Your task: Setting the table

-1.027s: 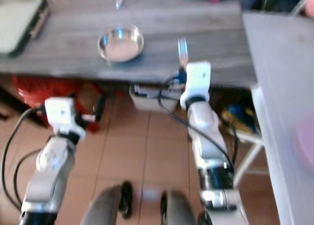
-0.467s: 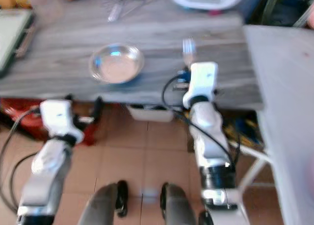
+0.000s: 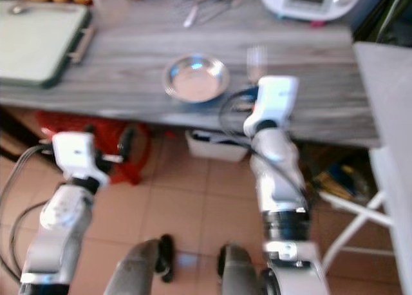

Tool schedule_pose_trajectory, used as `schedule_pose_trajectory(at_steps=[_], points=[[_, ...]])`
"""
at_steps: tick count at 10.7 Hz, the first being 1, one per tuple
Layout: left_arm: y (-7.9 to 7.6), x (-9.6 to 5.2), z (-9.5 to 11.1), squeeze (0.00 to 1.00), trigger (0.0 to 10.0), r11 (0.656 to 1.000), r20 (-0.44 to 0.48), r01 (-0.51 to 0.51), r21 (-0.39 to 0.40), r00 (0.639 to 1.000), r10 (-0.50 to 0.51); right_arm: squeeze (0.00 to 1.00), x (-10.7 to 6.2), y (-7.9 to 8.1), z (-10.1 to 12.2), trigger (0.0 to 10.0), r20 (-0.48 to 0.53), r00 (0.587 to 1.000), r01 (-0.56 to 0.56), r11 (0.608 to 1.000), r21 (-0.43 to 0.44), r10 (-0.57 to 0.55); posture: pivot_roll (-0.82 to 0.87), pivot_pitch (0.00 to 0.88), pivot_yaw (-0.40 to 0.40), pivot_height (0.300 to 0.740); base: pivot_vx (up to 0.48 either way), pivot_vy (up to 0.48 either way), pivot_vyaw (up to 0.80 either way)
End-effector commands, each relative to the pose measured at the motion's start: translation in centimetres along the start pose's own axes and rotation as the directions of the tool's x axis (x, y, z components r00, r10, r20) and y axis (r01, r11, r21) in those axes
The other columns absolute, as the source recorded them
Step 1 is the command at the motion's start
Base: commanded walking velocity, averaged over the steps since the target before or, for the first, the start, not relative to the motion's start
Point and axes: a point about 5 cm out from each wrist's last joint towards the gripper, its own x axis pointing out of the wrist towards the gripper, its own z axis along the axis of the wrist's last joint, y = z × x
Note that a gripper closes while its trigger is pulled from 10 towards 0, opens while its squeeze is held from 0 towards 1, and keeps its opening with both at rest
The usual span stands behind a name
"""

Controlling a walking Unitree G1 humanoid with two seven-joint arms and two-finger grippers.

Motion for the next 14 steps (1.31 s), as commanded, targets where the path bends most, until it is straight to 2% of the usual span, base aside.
schedule_pose_trajectory(at_steps=[1, 4, 6, 8, 11, 14], points=[[-0.3, -0.2, -0.3, 0.0, 10.0, 1.0, -0.017, 0.009, -0.005, 1.0, -0.009, 0.0, -0.3, -1.0, 0.1, 10.0, 0.015, 0.999, 0.048, 0.999, -0.003, -0.048, 0.02, 0.239, 0.021, 0.74, 0.0, 0.0, 0.0], [-0.4, -0.4, -0.2, 0.0, 10.0, 1.0, -0.01, 0.007, -0.002, 1.0, -0.007, 0.0, -0.1, -3.2, 0.5, 10.0, 0.039, 0.98, 0.198, 0.98, -0.002, -0.198, 0.02, 0.238, 0.013, 0.74, 0.0, 0.0, 0.0], [-0.8, -0.6, -0.1, 0.0, 10.0, 0.999, -0.003, 0.039, -0.023, 0.999, -0.039, 0.0, -0.1, -3.7, 0.9, 10.0, 0.054, 0.973, 0.224, 0.975, -0.01, -0.223, 0.02, 0.238, 0.014, 0.74, 0.0, 0.0, 0.0], [-1.0, -0.5, 0.2, 0.0, 10.0, 0.999, 0.01, 0.049, -0.024, 0.999, -0.049, 0.0, -0.1, -3.7, 0.8, 10.0, 0.051, 0.972, 0.229, 0.973, 0.004, -0.229, 0.02, 0.237, 0.016, 0.74, 0.0, 0.0, -0.64], [-0.7, -0.5, 0.6, 0.0, 10.0, 1.0, 0.026, 0.015, -0.016, 1.0, -0.015, 0.0, -0.5, -3.4, 0.9, 10.0, 0.068, 0.976, 0.208, 0.978, 0.007, -0.208, 0.02, 0.237, 0.016, 0.74, 0.279, 0.0, 0.0], [-0.5, -0.6, 0.5, 0.0, 10.0, 1.0, 0.026, -0.023, -0.018, 0.999, 0.023, 0.0, -0.9, -2.2, 0.8, 10.0, 0.092, 0.988, 0.127, 0.992, -0.029, -0.123, 0.01, 0.214, 0.013, 0.74, 0.338, 0.081, 0.0]])
